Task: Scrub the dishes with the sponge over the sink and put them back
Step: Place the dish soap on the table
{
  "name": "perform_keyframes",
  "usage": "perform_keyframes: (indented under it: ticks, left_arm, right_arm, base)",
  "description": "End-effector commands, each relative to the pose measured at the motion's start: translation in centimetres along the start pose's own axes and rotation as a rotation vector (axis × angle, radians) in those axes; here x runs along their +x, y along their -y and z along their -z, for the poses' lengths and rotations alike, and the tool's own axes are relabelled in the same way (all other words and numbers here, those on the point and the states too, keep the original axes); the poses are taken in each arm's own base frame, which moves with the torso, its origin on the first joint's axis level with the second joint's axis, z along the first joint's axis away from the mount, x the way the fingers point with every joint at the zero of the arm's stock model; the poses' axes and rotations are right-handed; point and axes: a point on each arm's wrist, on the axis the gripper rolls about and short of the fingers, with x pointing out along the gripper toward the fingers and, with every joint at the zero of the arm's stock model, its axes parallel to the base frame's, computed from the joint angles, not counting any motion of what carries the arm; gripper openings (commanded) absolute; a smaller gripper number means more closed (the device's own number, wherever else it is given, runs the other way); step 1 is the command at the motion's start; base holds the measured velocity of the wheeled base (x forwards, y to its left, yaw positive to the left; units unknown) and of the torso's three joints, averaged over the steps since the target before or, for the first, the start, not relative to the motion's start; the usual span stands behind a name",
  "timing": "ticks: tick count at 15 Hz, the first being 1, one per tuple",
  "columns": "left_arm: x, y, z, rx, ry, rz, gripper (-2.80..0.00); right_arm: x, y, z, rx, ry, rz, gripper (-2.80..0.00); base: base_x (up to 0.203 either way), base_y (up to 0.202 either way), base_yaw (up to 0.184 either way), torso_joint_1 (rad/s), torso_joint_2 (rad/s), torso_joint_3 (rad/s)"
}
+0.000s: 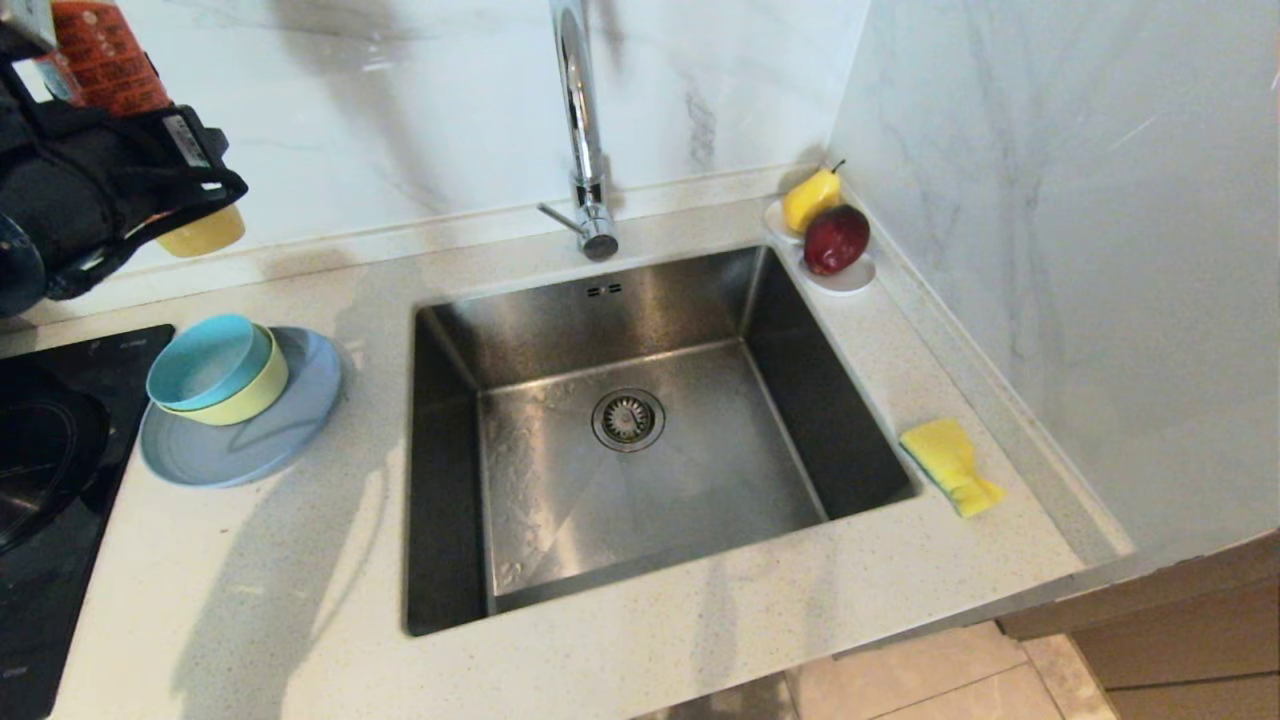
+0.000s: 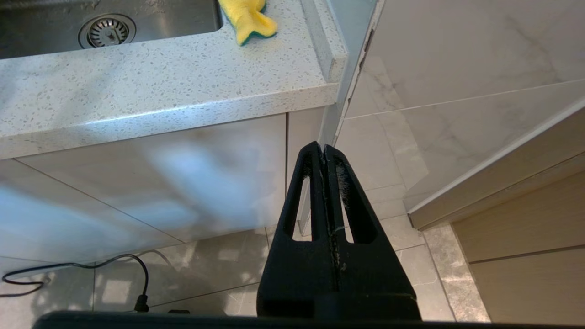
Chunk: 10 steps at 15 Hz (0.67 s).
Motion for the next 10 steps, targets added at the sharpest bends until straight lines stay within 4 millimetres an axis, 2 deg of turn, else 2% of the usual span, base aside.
perform_keyframes:
  ticks: [1, 3, 6, 10]
  left_arm:
    - [1.9, 0.1, 3.1, -0.013, -0.073, -0.047, -2.8]
    - [2.7, 0.0, 4.3, -0.024, -0.105, -0.092, -2.8]
    - [4.4, 0.6, 7.3, -0.02, -0.154, -0.098, -2.8]
    - [7.1, 1.6, 10.6, -0.034, -0.116, -0.112, -2.8]
  right_arm:
    - [0.0, 0.0, 0.0, 0.0, -0.001, 0.0, -2.8]
    - [0.0, 0.0, 0.0, 0.0, 0.001, 0.0, -2.8]
    - [0.0, 0.0, 0.0, 0.0, 0.001, 0.0, -2.8]
    - [0.0, 0.0, 0.0, 0.0, 0.001, 0.0, -2.8]
  base:
    - [0.0, 0.0, 0.0, 0.0, 0.0, 0.0]
    - [0.0, 0.0, 0.0, 0.0, 0.0, 0.0]
    - [0.0, 0.0, 0.0, 0.0, 0.0, 0.0]
    - [0.0, 0.0, 0.0, 0.0, 0.0, 0.0]
